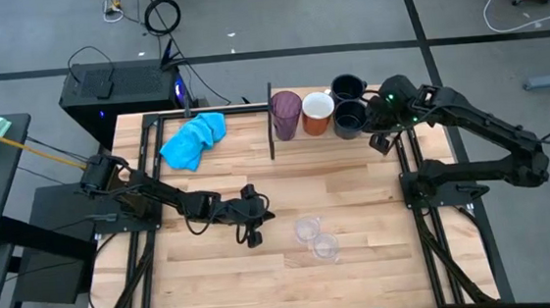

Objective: Stack small to large cups/mugs on shelf
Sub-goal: Put the black mug on the shelf aligned with the other black mug

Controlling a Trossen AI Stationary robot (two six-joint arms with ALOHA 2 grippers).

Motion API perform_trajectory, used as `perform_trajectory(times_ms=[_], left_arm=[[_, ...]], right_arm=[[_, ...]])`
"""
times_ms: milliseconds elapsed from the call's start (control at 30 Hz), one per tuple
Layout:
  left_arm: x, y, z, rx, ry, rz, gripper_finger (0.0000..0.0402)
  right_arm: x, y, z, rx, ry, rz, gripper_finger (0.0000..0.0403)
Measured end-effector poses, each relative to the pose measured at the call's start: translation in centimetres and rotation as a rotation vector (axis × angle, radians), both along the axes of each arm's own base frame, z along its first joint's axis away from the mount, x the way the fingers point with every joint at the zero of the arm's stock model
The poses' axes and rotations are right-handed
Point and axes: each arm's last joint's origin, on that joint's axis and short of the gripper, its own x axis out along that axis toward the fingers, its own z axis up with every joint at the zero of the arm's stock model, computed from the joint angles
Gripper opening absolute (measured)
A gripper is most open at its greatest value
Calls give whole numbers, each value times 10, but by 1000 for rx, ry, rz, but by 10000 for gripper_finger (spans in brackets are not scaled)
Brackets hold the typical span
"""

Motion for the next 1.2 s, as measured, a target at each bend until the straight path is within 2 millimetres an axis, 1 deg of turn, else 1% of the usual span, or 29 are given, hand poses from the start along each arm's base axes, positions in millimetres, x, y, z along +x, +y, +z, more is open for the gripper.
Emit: perform_trajectory(times_ms=[167, 433, 633, 867, 1033, 1200], left_arm=[[0, 0, 0, 0, 1, 0, 22], [0, 0, 0, 0, 1, -1, 14], [0, 0, 0, 0, 1, -1, 20], [0, 0, 0, 0, 1, -1, 13], [0, 0, 0, 0, 1, -1, 20], [0, 0, 0, 0, 2, -1, 20]], right_arm=[[3, -2, -2, 17, 8, -11, 70], [9, -7, -7, 31, 32, -8, 79], [9, -7, -7, 26, 38, -10, 85], [7, -7, -7, -1, 65, -34, 91], [7, -7, -7, -1, 65, -36, 93], [7, -8, -7, -9, 70, -55, 107]])
